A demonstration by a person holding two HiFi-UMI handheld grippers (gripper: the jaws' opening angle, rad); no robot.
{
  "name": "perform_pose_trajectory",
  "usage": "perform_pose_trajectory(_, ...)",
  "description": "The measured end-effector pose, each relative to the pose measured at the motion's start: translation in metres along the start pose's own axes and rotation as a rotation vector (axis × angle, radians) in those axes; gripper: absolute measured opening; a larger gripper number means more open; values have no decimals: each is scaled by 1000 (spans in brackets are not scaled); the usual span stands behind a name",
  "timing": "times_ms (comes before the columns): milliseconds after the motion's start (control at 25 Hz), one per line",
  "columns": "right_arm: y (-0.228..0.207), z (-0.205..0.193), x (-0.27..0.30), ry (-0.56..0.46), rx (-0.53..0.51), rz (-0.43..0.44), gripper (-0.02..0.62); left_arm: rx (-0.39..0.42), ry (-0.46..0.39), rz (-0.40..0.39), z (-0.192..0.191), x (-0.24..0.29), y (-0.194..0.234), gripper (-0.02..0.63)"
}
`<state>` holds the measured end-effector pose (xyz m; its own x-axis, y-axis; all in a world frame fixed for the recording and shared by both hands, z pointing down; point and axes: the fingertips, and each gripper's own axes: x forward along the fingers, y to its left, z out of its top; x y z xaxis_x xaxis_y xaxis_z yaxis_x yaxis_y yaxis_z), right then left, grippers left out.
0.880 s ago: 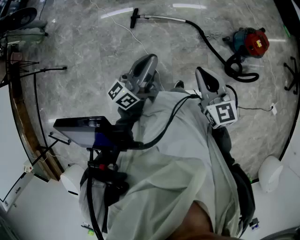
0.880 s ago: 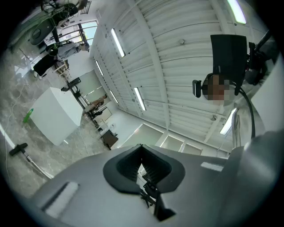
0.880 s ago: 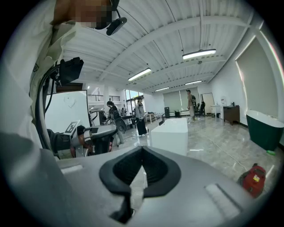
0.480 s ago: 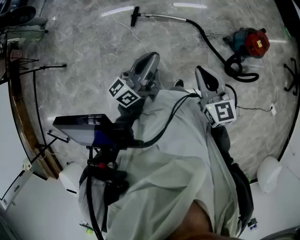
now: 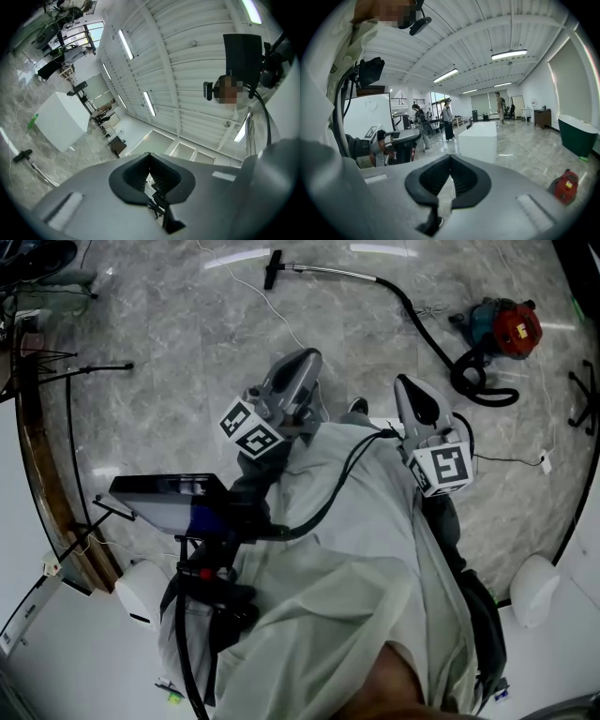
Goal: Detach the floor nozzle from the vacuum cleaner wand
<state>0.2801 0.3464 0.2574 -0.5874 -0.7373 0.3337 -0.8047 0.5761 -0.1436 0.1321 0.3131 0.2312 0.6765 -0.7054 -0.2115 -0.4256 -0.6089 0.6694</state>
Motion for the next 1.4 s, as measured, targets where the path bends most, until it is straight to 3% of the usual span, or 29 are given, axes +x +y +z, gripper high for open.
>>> perform_pose_trajectory(280,13,-16,26,73,37,33,0,25,-49,54,20,-45,2,-9)
perform_pose_trajectory(520,28,-2,70,69,29,-6,-2,55,-96,-32,68,-64,17,-9)
perform_pose_trajectory(840,60,26,115,44,-33,-138,0,144,-61,-181,146,-51,49,-9)
perform_pose_trajectory(1000,65,21,135,80,-50,-160,0,152,-38,-154,158,-51,78,-9)
perform_pose_trajectory(1160,57,22,152,118,-71,-154,0,111,-41,-118,159,-51,99,-9)
perform_pose_trajectory(1400,17,20,233,219,-122,-65,0,75,-49,22,170,-30,164,-9)
